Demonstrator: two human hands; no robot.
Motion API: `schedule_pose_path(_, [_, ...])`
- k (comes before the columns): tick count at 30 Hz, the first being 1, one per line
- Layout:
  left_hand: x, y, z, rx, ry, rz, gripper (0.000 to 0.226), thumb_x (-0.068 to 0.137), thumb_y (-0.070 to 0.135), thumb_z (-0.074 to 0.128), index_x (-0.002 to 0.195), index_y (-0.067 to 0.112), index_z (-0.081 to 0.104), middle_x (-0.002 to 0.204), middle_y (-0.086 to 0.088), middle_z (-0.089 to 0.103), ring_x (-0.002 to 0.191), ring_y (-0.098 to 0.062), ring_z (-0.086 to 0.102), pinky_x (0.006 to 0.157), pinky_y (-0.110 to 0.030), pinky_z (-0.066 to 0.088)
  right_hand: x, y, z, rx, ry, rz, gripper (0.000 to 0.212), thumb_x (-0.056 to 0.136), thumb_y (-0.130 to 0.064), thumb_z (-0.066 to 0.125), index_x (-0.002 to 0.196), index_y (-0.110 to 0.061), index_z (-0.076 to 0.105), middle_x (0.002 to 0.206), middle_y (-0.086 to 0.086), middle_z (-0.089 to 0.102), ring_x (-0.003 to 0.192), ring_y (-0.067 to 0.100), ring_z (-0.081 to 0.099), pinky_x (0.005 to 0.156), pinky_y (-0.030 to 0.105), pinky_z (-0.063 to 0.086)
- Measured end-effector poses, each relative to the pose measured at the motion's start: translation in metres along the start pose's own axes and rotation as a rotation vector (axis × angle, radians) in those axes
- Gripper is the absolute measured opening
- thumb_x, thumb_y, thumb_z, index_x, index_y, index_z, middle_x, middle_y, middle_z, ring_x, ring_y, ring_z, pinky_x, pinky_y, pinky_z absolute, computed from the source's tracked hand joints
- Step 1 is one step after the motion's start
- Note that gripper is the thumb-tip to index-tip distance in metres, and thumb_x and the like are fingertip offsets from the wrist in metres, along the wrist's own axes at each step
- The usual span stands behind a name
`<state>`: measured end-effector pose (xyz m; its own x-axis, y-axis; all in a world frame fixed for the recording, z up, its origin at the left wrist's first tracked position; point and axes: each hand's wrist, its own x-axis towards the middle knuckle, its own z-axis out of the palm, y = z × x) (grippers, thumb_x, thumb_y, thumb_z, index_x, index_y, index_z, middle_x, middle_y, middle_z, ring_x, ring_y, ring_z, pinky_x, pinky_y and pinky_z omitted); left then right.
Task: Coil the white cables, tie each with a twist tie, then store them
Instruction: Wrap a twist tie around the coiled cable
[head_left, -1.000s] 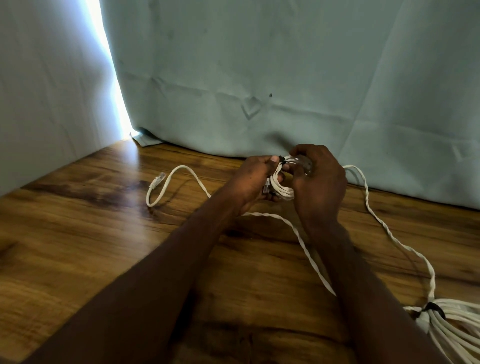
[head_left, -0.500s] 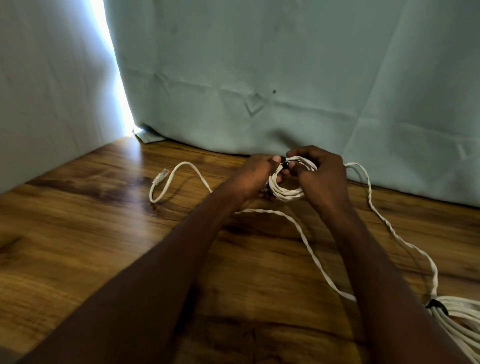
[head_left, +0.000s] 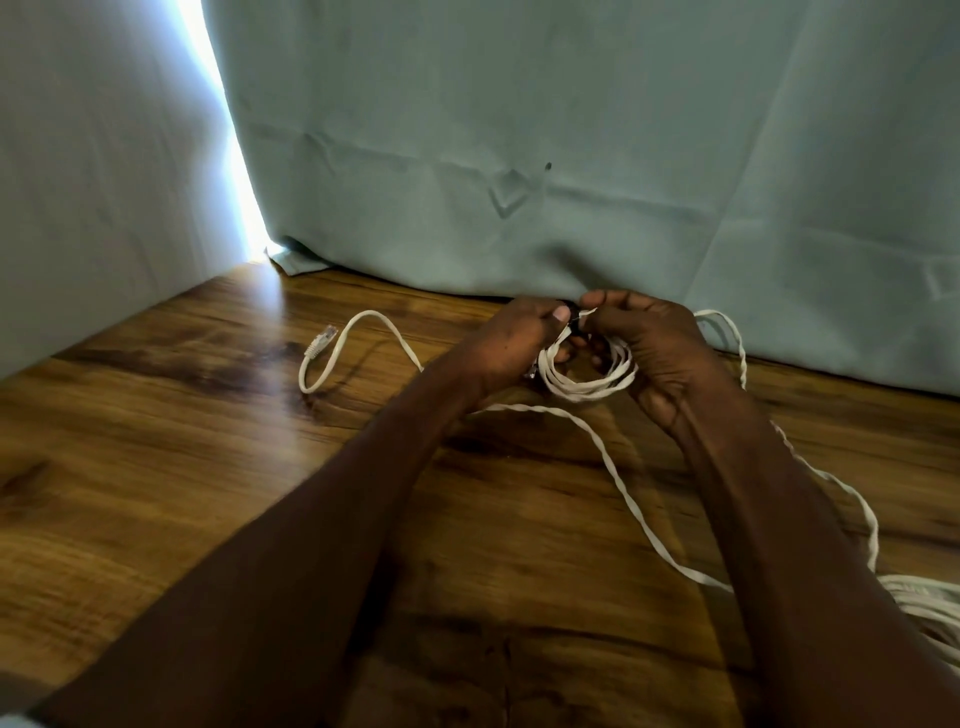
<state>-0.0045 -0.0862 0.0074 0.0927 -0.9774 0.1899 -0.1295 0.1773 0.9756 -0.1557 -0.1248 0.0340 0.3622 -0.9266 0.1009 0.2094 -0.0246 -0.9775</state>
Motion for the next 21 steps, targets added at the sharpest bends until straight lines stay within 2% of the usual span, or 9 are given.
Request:
schedule_pose_path(2, [0.003, -0.001, -0.001, -0.036, 0.014, 0.002, 0.031, 0.111, 0.019, 0.042, 0.101, 0.007, 0.069, 0.069, 0.003, 0.067, 0.060, -0.007, 0.061, 0.063, -0.025, 0.047, 0.001, 0.001, 0.002, -0.015, 0.013, -0.036, 0.015, 0.086, 0.010, 0.069, 0.090, -0.003, 0.074, 0.068, 0.009, 0.073, 0.056, 0.016, 0.069, 0.052, 0.020, 0.054])
schedule_pose_path(6, [0.010, -0.008, -0.008, -0.093, 0.051, -0.062, 0.036, 0.111, 0.023, 0.042, 0.090, 0.007, 0.067, 0.067, -0.004, 0.063, 0.063, -0.019, 0.054, 0.065, -0.033, 0.041, 0.002, 0.007, 0.003, -0.047, -0.019, -0.067, 0.026, 0.087, 0.015, 0.062, 0.100, -0.002, 0.077, 0.085, 0.016, 0.076, 0.076, 0.024, 0.072, 0.076, 0.030, 0.062])
schedule_pose_path(10, [0.010, -0.009, -0.008, -0.059, 0.083, -0.132, 0.040, 0.111, 0.026, 0.043, 0.085, 0.007, 0.067, 0.064, -0.006, 0.062, 0.062, -0.023, 0.052, 0.063, -0.033, 0.039, 0.002, 0.009, 0.001, -0.150, -0.025, -0.111, 0.033, 0.083, 0.020, 0.063, 0.105, 0.000, 0.076, 0.088, 0.017, 0.078, 0.079, 0.025, 0.075, 0.074, 0.028, 0.063])
schedule_pose_path(14, [0.009, -0.006, -0.008, -0.132, 0.094, -0.190, 0.041, 0.110, 0.025, 0.045, 0.083, 0.006, 0.068, 0.064, -0.007, 0.061, 0.061, -0.021, 0.053, 0.061, -0.031, 0.039, 0.005, 0.013, -0.002, -0.237, -0.031, -0.140, 0.026, 0.085, 0.010, 0.070, 0.104, -0.005, 0.079, 0.093, 0.020, 0.078, 0.089, 0.031, 0.075, 0.091, 0.044, 0.062])
schedule_pose_path(16, [0.007, -0.003, -0.008, -0.111, 0.115, -0.210, 0.043, 0.110, 0.025, 0.045, 0.079, 0.007, 0.068, 0.063, -0.008, 0.061, 0.057, -0.020, 0.053, 0.058, -0.029, 0.040, 0.005, 0.014, 0.000, -0.237, -0.036, -0.151, 0.023, 0.086, 0.009, 0.070, 0.103, -0.004, 0.079, 0.090, 0.018, 0.078, 0.087, 0.030, 0.075, 0.091, 0.043, 0.062])
schedule_pose_path(19, [0.007, -0.002, -0.007, -0.073, 0.133, -0.216, 0.045, 0.110, 0.028, 0.044, 0.076, 0.008, 0.067, 0.059, -0.006, 0.061, 0.048, -0.017, 0.052, 0.048, -0.021, 0.039, 0.003, 0.014, 0.002, -0.226, -0.008, -0.177, 0.019, 0.087, 0.008, 0.071, 0.101, -0.002, 0.078, 0.084, 0.015, 0.078, 0.077, 0.023, 0.074, 0.079, 0.032, 0.062])
schedule_pose_path(21, [0.008, -0.003, -0.006, -0.042, 0.139, -0.209, 0.046, 0.110, 0.028, 0.043, 0.075, 0.009, 0.067, 0.058, -0.005, 0.061, 0.047, -0.017, 0.052, 0.050, -0.023, 0.039, 0.003, 0.015, 0.002, -0.225, -0.006, -0.183, 0.018, 0.087, 0.007, 0.071, 0.101, -0.002, 0.078, 0.085, 0.018, 0.077, 0.077, 0.026, 0.074, 0.078, 0.033, 0.062])
